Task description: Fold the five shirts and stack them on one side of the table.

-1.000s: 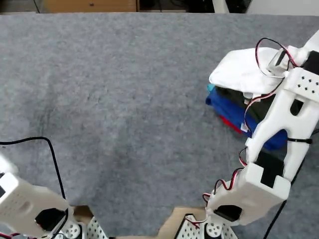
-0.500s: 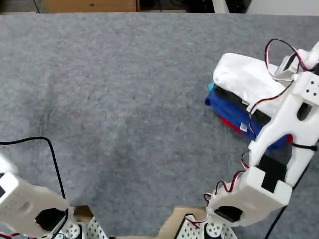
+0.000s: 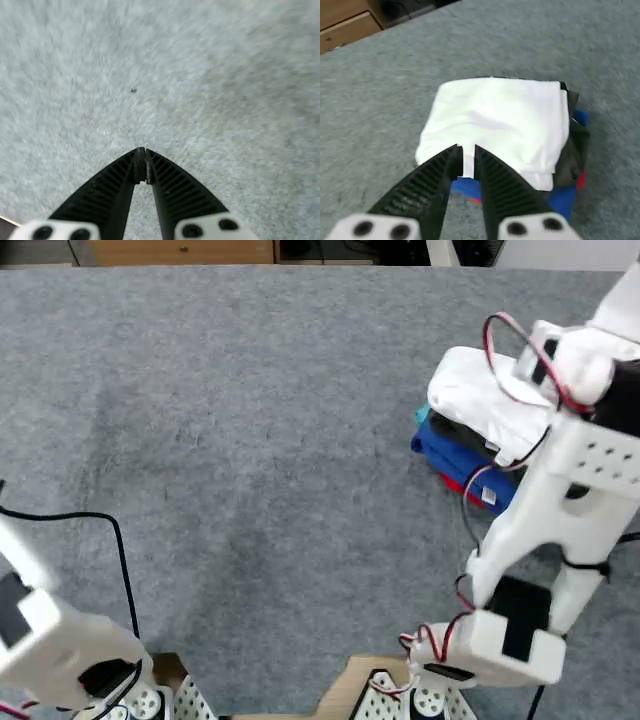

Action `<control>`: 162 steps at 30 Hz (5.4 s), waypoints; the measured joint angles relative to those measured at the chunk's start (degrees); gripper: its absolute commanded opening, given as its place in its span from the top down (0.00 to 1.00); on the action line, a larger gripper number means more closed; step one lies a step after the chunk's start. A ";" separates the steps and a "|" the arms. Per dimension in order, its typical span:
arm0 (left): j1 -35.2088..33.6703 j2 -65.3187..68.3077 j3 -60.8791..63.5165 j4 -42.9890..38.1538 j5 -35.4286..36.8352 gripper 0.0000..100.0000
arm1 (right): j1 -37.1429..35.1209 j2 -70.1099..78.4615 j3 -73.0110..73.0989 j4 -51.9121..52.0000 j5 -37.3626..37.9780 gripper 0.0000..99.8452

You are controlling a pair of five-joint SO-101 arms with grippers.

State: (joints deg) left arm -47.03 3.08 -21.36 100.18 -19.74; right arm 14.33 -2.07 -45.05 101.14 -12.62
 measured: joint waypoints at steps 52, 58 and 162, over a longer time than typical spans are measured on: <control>25.67 -103.30 116.22 -29.10 -0.53 0.98 | -9.32 -101.36 134.86 -38.86 23.21 1.00; 25.67 -103.38 117.71 -29.10 -0.53 0.98 | -9.32 -101.36 141.45 -38.77 23.21 1.00; 23.65 -103.38 117.71 -29.10 -0.62 0.98 | -9.32 -101.36 141.71 -25.58 23.30 1.00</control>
State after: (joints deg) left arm -23.38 -100.31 96.35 71.08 -20.35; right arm 5.01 -103.43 96.66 75.56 10.68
